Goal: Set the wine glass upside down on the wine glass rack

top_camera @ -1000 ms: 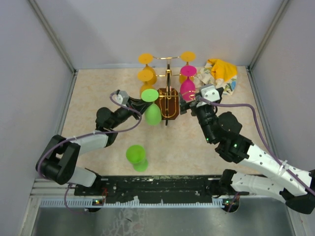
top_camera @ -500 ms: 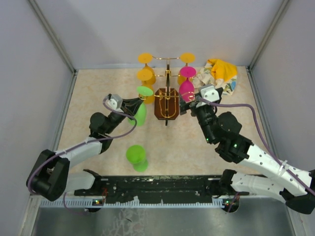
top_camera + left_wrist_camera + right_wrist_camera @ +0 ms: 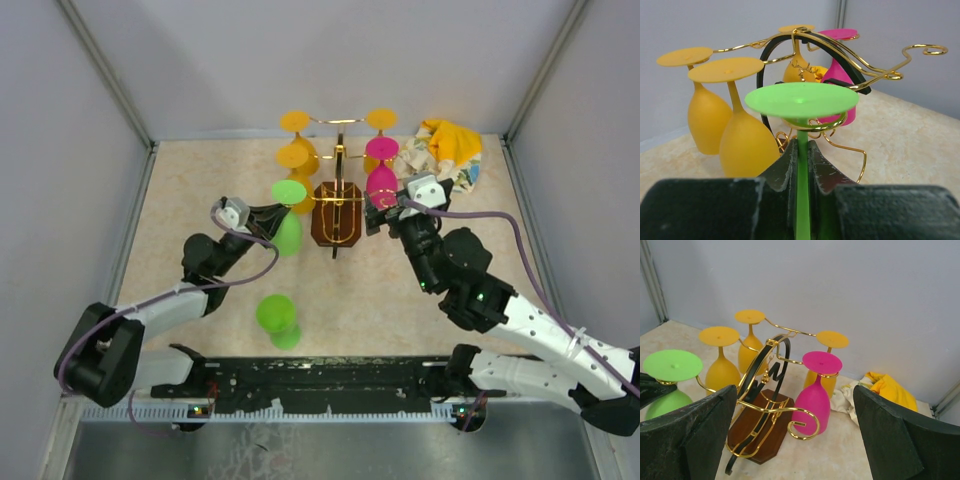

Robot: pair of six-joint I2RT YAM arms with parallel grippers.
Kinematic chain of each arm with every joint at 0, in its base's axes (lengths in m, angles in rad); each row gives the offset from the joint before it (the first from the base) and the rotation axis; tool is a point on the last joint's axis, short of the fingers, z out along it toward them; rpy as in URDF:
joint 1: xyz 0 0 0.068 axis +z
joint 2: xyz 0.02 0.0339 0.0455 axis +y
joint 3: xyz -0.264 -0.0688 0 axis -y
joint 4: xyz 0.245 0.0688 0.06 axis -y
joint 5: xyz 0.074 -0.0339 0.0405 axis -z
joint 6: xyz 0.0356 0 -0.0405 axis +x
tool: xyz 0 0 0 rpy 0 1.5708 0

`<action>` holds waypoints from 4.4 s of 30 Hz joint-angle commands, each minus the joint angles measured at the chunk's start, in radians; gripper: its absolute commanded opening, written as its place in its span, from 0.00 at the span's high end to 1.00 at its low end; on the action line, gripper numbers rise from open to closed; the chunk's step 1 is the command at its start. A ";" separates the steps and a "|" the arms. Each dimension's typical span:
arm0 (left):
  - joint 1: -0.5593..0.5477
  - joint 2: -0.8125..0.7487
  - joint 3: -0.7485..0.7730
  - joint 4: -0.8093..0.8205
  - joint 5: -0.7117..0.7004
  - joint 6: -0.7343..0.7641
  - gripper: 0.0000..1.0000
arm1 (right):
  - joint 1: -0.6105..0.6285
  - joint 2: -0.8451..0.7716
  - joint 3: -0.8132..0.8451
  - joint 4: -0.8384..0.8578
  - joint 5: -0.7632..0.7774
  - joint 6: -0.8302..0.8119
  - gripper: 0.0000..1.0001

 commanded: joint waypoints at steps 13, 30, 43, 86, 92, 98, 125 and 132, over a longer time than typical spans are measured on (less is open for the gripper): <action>0.001 0.124 -0.120 0.441 -0.064 -0.118 1.00 | 0.007 -0.017 0.037 0.004 0.004 -0.015 0.01; -0.002 0.027 -0.126 0.331 0.081 -0.101 0.48 | 0.008 0.026 0.059 0.001 -0.015 -0.008 0.01; -0.002 -0.313 -0.138 -0.066 -0.147 -0.012 0.22 | 0.008 0.078 0.222 -0.260 -0.054 0.157 0.01; -0.002 -0.264 0.622 -1.167 -0.473 -0.227 0.24 | 0.267 0.542 0.308 -0.651 -0.420 0.824 0.49; -0.002 -0.271 0.609 -1.161 -0.471 -0.239 0.24 | 0.283 0.585 0.323 -0.649 -0.394 0.833 0.52; -0.002 -0.274 0.608 -1.174 -0.484 -0.256 0.24 | 0.286 0.620 0.325 -0.664 -0.365 0.849 0.60; -0.002 -0.186 0.806 -1.418 -0.609 -0.547 0.18 | 0.291 -0.006 0.185 -0.566 -0.168 0.691 1.00; -0.001 -0.234 0.836 -1.470 -0.678 -0.685 0.19 | 0.291 -0.105 0.135 -0.233 -0.062 0.438 1.00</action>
